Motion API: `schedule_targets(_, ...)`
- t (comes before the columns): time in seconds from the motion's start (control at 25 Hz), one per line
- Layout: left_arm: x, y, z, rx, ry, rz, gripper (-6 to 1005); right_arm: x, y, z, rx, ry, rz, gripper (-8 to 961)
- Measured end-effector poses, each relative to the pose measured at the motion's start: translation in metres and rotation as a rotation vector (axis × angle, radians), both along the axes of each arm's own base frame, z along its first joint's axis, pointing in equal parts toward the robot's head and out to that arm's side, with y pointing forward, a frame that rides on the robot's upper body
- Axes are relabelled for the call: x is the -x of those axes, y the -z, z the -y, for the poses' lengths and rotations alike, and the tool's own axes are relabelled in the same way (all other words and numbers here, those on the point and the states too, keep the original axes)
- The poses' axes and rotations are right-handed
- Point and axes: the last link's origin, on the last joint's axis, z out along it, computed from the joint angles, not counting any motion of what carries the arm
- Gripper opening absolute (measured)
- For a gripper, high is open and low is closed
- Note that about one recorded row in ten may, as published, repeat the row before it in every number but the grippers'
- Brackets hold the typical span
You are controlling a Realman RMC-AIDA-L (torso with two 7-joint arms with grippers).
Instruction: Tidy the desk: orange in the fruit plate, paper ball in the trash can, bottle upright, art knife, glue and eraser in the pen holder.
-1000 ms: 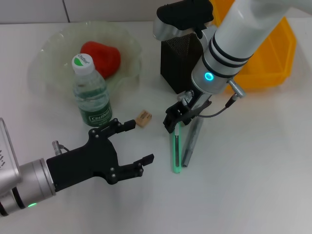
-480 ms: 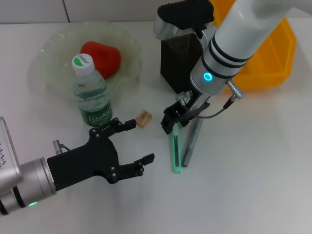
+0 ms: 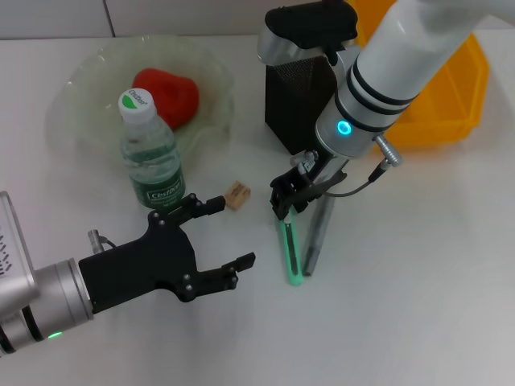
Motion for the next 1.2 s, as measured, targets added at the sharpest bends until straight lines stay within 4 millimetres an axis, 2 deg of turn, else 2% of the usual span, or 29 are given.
schedule_targets(0.24, 0.0004, 0.0003, -0.0004, -0.001, -0.003, -0.003, 849, 0.0003, 0.0, -0.0001, 0.001, 0.0, 0.004, 289)
schedule_targets(0.44, 0.0, 0.0007, -0.0007, -0.001, -0.002, -0.003, 849, -0.0007, 0.0002, -0.0013, -0.009, -0.001, -0.001, 291)
schedule_targets(1.2, -0.0014, 0.0028, -0.0028, -0.001, 0.002, -0.005, 848, -0.0064, 0.0018, -0.0013, -0.018, 0.0, -0.003, 178)
